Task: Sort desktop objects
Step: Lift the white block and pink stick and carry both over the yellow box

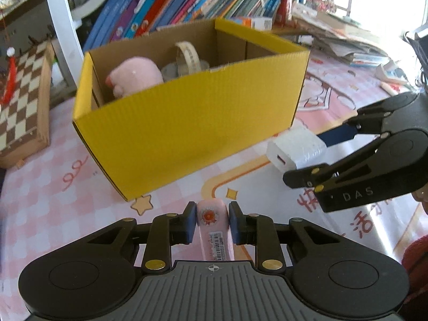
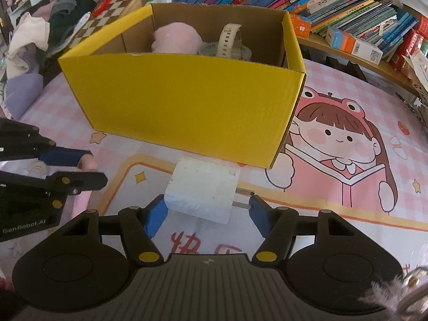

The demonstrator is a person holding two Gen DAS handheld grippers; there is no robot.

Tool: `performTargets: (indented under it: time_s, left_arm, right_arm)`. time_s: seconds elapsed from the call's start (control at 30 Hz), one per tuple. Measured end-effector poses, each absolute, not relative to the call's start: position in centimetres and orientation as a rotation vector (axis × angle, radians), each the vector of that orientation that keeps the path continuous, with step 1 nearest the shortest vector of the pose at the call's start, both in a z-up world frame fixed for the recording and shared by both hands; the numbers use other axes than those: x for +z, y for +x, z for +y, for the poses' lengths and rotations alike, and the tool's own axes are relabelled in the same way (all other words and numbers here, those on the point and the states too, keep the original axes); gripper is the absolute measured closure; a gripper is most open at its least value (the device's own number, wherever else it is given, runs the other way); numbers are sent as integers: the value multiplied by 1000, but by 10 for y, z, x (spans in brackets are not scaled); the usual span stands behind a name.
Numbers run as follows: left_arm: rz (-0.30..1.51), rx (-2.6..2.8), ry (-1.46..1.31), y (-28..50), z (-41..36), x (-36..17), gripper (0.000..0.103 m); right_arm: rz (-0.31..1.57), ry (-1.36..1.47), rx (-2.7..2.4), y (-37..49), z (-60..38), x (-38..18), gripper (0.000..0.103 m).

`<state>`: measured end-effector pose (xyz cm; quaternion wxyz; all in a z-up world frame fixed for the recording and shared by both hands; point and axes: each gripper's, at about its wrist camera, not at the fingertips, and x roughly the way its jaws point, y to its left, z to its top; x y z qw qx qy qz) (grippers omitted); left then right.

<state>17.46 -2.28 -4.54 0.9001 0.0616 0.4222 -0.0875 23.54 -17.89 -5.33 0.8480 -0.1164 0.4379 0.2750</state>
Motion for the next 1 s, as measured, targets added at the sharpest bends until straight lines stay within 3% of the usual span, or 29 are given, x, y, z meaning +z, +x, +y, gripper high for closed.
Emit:
performTargets:
  time_s: [0.5,1.0]
  left_arm:
    - [721,-217,152,154,-12,-7,79]
    - [505,-220,161,171,2,54,79]
  right_arm:
    - [903,-178,536,210,-187,-21,39]
    - [741,-149,569,229,-181,51,39]
